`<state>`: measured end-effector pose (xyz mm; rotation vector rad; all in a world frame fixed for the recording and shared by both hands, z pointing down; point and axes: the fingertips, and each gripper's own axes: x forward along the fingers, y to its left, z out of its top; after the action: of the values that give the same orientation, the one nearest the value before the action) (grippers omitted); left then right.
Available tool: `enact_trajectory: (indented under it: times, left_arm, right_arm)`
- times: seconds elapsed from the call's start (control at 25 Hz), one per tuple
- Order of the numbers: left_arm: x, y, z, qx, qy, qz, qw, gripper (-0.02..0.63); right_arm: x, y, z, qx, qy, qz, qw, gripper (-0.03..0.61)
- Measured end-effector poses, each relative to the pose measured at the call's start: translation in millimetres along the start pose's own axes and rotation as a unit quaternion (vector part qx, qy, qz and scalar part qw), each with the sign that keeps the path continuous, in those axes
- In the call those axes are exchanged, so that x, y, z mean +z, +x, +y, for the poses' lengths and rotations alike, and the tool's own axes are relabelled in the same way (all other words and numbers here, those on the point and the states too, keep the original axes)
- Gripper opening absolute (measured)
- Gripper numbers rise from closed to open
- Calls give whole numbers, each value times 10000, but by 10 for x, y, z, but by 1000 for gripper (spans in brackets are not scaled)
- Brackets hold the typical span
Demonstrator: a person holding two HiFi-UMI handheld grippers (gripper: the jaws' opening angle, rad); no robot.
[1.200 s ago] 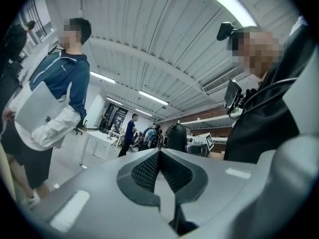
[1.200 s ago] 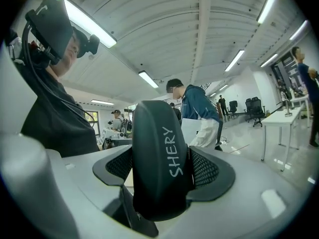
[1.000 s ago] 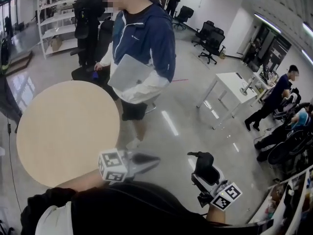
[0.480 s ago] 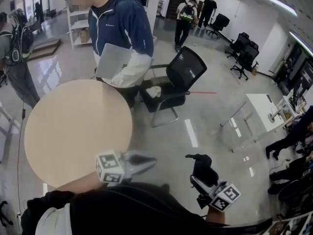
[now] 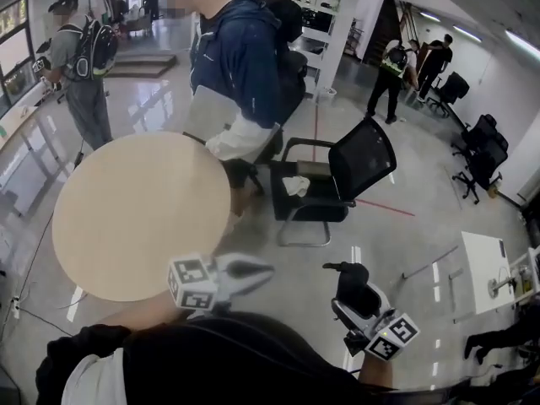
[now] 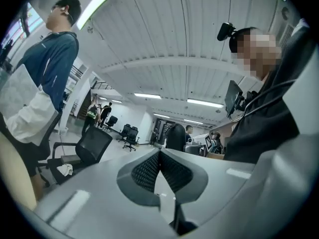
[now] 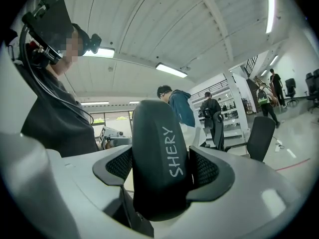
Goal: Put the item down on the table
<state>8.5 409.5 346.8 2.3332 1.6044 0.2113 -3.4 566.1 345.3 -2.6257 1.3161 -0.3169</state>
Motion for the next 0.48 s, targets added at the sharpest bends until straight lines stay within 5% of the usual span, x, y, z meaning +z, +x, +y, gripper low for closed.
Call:
enact_trajectory:
  times: [0.48]
  left_arm:
    - [-125, 486, 364, 976, -115, 11, 9952, -3]
  right_arm:
    - [-44, 195, -940, 775, 277, 154, 9965, 364]
